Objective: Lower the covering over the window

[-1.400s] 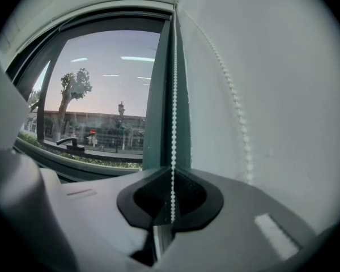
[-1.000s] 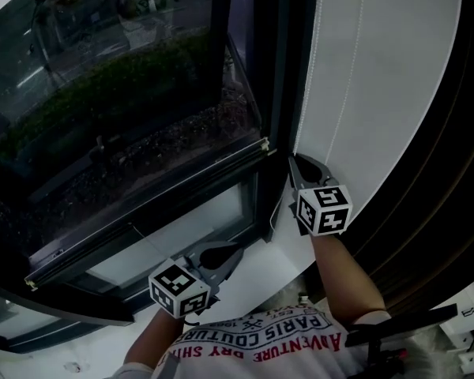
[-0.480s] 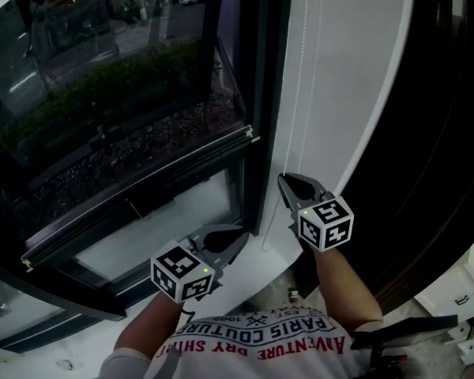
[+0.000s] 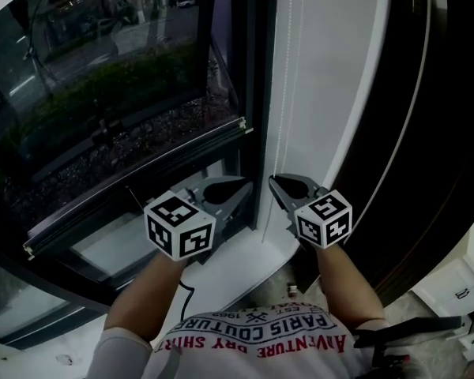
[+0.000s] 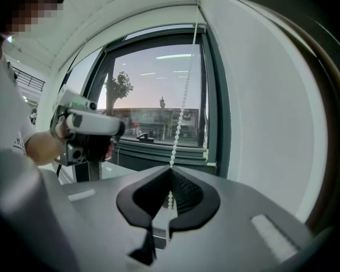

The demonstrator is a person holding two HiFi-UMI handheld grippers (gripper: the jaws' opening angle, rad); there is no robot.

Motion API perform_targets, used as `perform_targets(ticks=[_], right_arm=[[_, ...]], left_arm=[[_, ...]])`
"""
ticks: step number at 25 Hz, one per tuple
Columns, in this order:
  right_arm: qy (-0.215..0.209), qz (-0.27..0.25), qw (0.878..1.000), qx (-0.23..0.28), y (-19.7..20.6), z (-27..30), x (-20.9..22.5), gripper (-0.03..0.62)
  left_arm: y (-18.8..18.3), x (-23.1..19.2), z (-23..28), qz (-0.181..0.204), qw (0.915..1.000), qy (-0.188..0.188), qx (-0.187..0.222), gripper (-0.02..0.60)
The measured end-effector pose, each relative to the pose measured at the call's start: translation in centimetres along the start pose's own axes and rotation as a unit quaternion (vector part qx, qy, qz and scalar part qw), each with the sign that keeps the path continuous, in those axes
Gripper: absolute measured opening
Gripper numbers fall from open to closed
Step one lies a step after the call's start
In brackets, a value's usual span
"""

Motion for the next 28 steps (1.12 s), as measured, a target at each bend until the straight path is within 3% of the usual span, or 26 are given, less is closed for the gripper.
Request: perform_targets(ticks=[2, 3, 6, 14, 15, 17, 22, 28], right_arm=[[-0.014, -0.001, 1.000, -0.006, -0.1, 0.1, -0.2, 0.005], [-0.021, -0.003, 1.000, -0.009, -0.1, 0.2, -0.3, 0.005], [-0.042, -0.015, 0.999, -0.022, -0.1, 0.5, -0.4, 0.005], [-0.076, -0.030, 0.996, -0.036, -0.1, 1.0, 0.6, 0.005], [-0.078, -0.031, 0.996, -0.037, -0.1, 1.1, 0.6, 0.005], [-0.081, -0.032, 0.996, -0.036, 0.0, 1.2, 0.7, 0.005], [-0.080, -0.043, 0.994, -0.060, 1.5, 1.4, 0.9, 0.005], [-0.087, -0.006, 0.991, -0.099, 5.8, 1.6, 0.6, 0.005]], left_arm=[[-1.8, -0.5, 1.6, 0.008, 1.0000, -0.001, 0.002, 0.012], [-2.6, -0.8, 2.4, 0.012, 0.9999, 0.000, 0.001, 0.077], [-4.6, -1.9, 4.9, 0.014, 0.9999, 0.001, 0.007, 0.112], [-8.2, -3.6, 8.8, 0.014, 0.9997, -0.019, 0.005, 0.106], [-8.4, -3.7, 8.9, 0.013, 0.9997, -0.021, 0.003, 0.052], [-8.5, -3.7, 9.2, 0.010, 0.9998, -0.018, 0.002, 0.020], [-6.9, -3.7, 9.7, 0.025, 0.9993, -0.023, -0.018, 0.012], [-2.3, -4.4, 10.0, -0.011, 0.9989, -0.030, -0.034, 0.012]])
Point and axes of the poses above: the fingertips, and each gripper's own axes: z forward along the fingers, x to its right, y out of its underside, the point moved 6 cm from there along -z, backward along the fingers, and after that the axes turned 4 degrees about y, right-handed, at the moved point
